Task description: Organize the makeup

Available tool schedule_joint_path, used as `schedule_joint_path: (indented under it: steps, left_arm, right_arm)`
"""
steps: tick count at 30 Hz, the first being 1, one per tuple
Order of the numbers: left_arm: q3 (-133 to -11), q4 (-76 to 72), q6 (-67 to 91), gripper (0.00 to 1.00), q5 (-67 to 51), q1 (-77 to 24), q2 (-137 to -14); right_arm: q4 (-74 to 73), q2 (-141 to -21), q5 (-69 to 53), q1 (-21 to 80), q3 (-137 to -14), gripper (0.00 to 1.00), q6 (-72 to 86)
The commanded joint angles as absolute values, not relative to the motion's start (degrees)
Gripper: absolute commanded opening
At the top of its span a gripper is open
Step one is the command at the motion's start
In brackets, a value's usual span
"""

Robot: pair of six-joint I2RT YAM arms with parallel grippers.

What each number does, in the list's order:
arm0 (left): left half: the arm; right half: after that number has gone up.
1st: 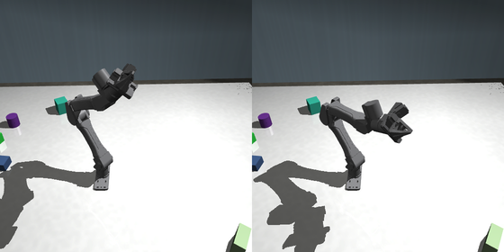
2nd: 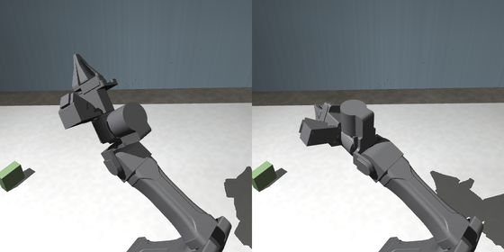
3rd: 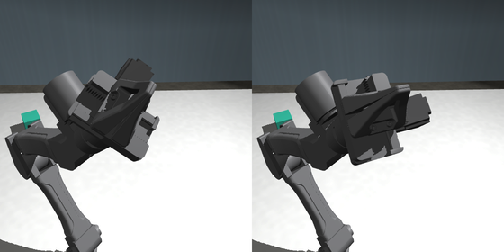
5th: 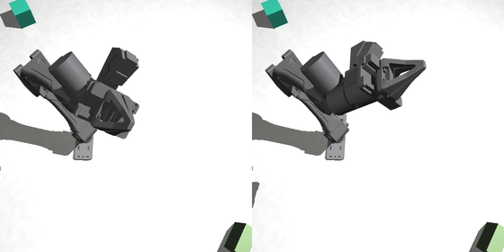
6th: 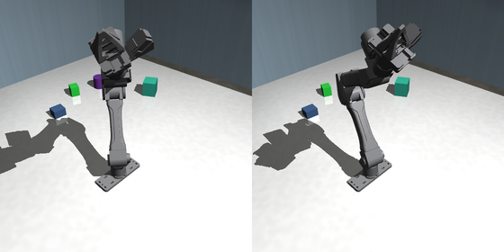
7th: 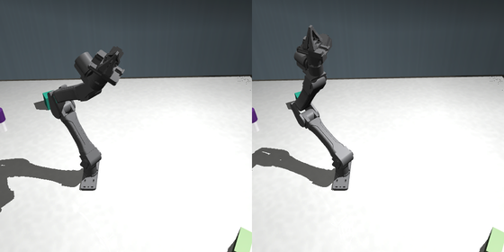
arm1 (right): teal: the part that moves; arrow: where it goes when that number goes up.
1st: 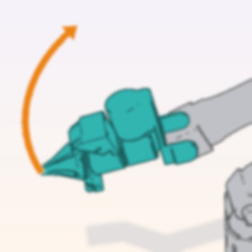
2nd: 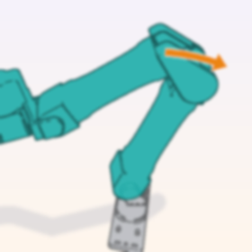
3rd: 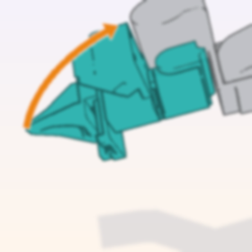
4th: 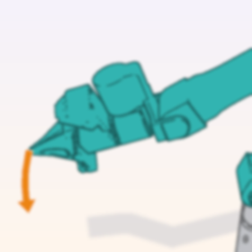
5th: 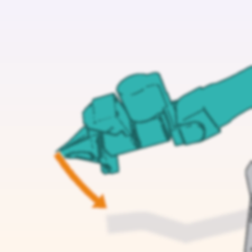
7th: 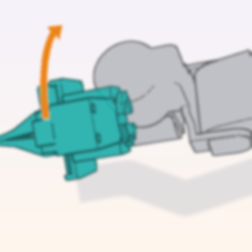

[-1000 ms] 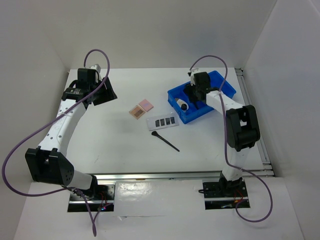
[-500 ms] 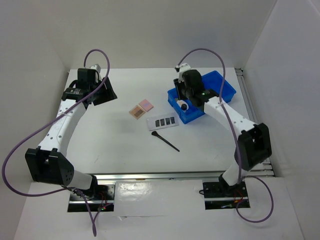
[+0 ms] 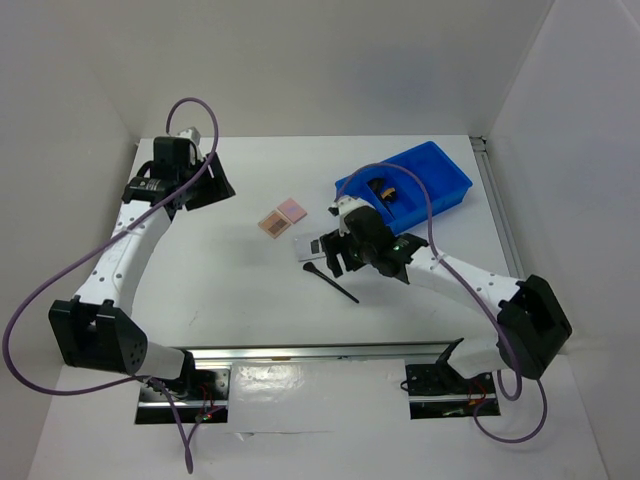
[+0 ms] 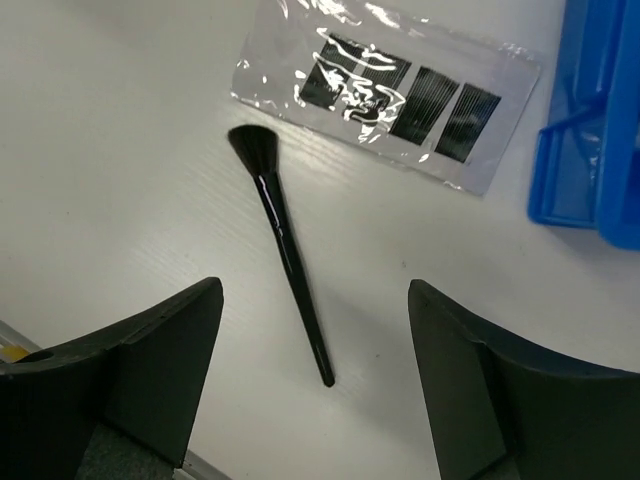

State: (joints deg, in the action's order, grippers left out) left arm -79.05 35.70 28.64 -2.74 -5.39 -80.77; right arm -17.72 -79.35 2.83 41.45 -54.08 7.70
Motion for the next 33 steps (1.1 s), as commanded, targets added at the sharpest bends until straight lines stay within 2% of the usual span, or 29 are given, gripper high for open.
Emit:
schedule_joint_path:
  steps: [1, 4, 11, 18, 33]
  left_arm:
    - [-78.7, 33.8, 28.5, 0.73, -2.5, -5.3, -77.7]
    - [-78.7, 33.8, 28.5, 0.74, -3.1, -5.3, -77.7]
    - [-76.8, 33.8, 28.5, 0.76, -4.3, -5.3, -77.2]
    - [-78.7, 35.4, 27.3, 0.77, -3.7, -5.3, -78.4]
    - [-79.3, 35.4, 25.9, 0.79, -0.2, -5.3, -77.3]
  right_arm:
    - [-12.2, -75.5, 5.9, 44.0, -52.0, 0.82, 11.4]
    - [-9.2, -75.5, 5.2, 44.7, -49.9, 0.82, 12.1]
    - [-11.1, -83.2, 8.2, 47.5, -53.6, 0.93, 12.5]
    - [-7.9, -84.8, 2.5, 47.5, -53.3, 0.93, 11.4]
    - [-8.4, -85.6, 0.7, 47.5, -52.2, 0.92, 12.6]
